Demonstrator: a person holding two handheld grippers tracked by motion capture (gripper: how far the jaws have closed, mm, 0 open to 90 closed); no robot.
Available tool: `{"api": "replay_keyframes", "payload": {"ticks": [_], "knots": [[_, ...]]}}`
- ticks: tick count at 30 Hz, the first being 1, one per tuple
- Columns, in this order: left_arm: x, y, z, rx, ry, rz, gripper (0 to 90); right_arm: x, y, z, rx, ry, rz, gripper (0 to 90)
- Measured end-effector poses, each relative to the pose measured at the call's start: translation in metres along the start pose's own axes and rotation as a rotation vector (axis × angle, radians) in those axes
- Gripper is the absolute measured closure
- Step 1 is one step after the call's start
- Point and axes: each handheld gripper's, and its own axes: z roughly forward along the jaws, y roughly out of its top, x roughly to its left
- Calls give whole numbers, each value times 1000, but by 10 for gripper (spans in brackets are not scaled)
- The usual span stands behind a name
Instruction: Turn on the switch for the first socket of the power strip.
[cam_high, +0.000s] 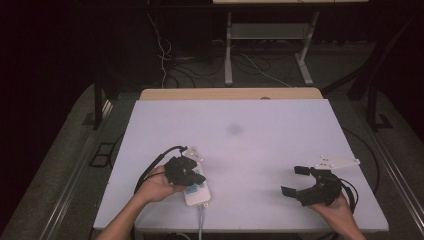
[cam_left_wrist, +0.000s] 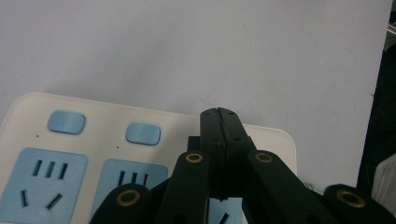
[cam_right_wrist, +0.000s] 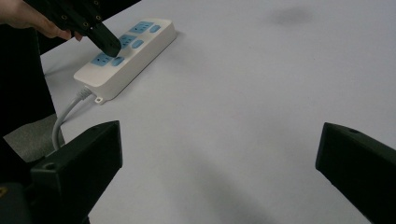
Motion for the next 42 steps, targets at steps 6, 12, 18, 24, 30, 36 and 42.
{"api": "replay_keyframes", "payload": {"ticks": [6,12,18,24,30,36,42], "knots": [[1,-2,0,-11,-13,-12,890,0,0,1,2,-1,-1,2],[4,-4,2,-18,-37,-28,893,0,0,0,0,-1,1,2],[6,-6,3,-27,-48,-39,894,0,0,0,-1,0,-1,2],[8,-10,3,-45,-61,-69,896,0,0,0,-1,0,-1,2],[9,-13,4,-61,-69,-103,899,0,0,-1,-8,-2,0,2],[7,-13,4,-60,-57,-103,899,1,1,-2,-9,-4,-3,2],[6,-12,4,-56,-48,-93,898,0,1,-2,-8,-4,-2,2]]}}
